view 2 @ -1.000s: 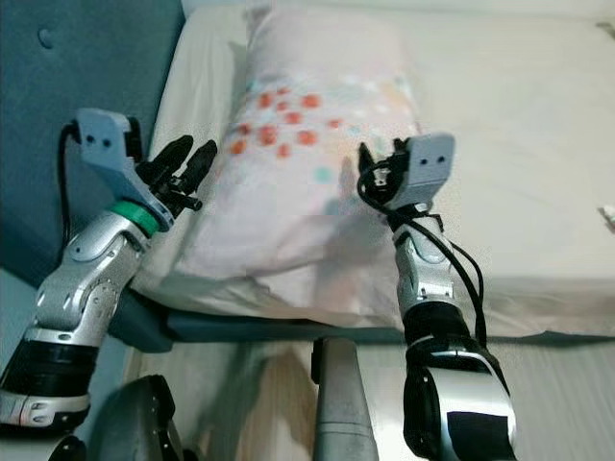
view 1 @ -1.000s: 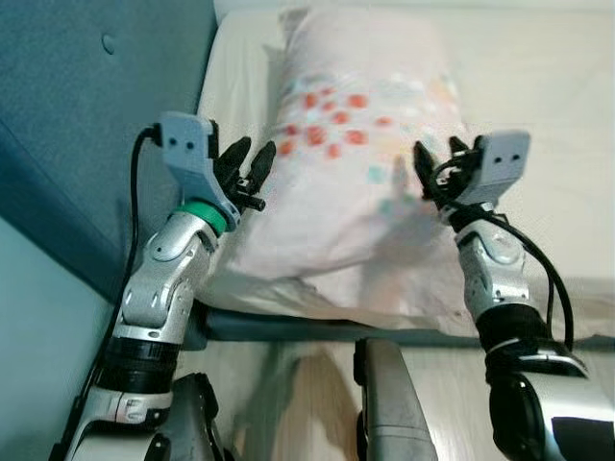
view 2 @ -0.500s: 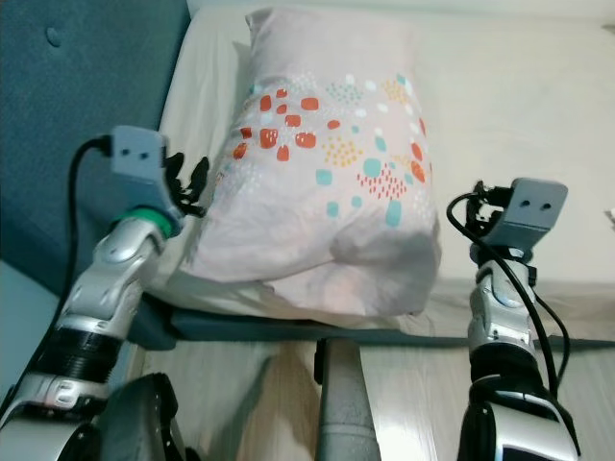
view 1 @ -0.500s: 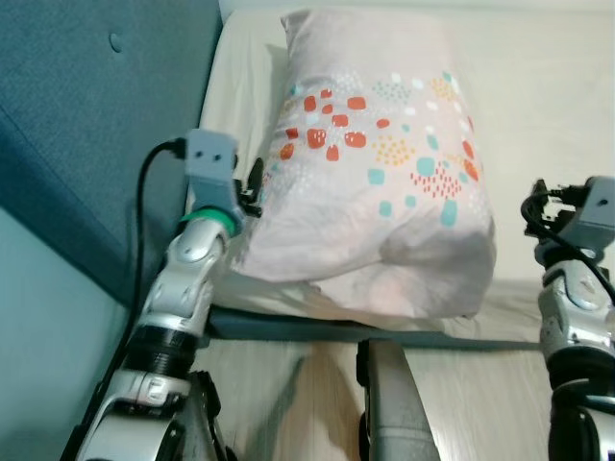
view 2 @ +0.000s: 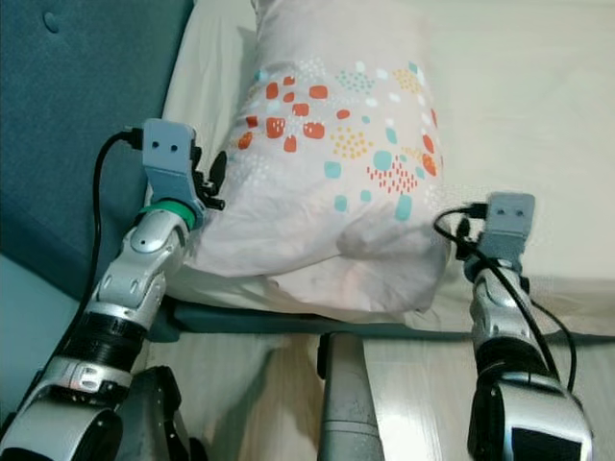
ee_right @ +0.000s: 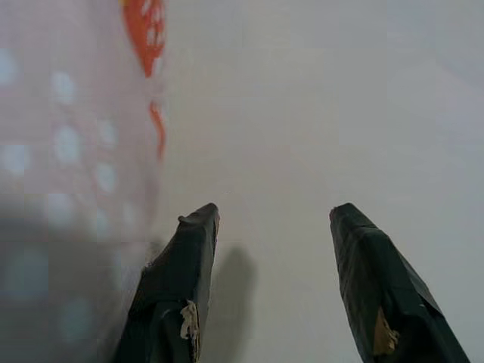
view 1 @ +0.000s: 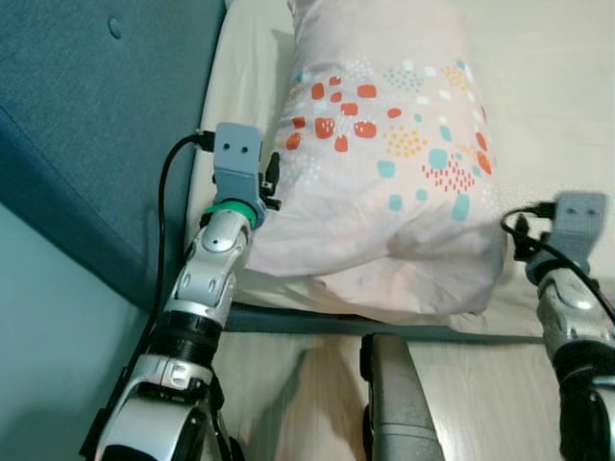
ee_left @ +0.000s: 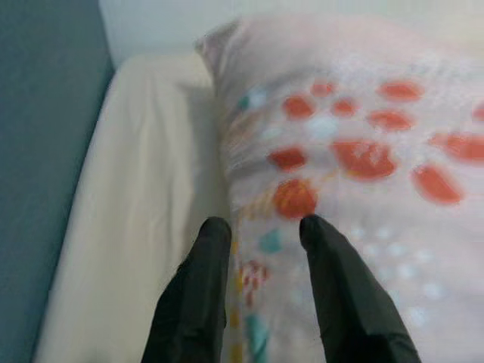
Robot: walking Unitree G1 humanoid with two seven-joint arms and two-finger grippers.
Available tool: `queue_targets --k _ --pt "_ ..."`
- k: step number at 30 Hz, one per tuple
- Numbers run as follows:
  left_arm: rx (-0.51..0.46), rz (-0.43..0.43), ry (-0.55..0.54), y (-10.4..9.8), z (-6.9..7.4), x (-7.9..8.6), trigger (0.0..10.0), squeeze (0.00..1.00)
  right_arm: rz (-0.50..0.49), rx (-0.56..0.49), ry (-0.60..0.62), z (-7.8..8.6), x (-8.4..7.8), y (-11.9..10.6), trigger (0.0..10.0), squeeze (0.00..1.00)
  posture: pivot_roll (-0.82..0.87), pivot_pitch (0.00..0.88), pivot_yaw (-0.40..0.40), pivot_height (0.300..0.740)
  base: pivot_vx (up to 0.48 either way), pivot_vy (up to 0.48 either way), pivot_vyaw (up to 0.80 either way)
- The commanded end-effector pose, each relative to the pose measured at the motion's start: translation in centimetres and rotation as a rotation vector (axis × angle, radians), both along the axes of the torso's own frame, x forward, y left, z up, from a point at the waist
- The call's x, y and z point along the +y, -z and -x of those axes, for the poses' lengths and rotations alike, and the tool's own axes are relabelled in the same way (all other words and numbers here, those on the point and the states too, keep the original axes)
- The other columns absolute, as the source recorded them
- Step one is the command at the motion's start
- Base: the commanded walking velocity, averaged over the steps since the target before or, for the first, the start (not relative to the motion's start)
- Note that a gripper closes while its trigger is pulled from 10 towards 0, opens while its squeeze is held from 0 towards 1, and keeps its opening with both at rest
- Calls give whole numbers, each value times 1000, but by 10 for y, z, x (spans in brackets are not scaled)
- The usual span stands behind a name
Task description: Clean up the room
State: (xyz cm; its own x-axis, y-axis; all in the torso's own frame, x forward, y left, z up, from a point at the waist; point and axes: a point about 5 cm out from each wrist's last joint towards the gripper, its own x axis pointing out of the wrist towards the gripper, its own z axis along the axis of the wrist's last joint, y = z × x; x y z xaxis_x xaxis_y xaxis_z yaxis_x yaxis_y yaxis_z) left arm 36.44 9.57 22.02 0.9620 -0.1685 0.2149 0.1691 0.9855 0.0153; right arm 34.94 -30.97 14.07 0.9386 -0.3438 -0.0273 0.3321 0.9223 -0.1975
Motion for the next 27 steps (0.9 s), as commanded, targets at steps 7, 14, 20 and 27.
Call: queue_targets --k 7,14,20,27 --pt "-31 -69 151 6 25 -11 10000 0 14 234 -42 -6 14 19 10000 0 5 258 63 536 0 0 0" --pt "-23 -218 250 29 42 -45 10000 0 -94 222 -180 -22 48 15 10000 0 13 256 59 536 0 0 0" --pt "94 -378 262 65 42 -57 10000 0 -104 45 -244 -44 65 -29 10000 0 2 236 53 536 0 0 0" --pt "205 -502 305 90 42 -61 10000 0 -116 -236 -288 -63 79 -110 10000 0 -18 210 53 536 0 0 0"
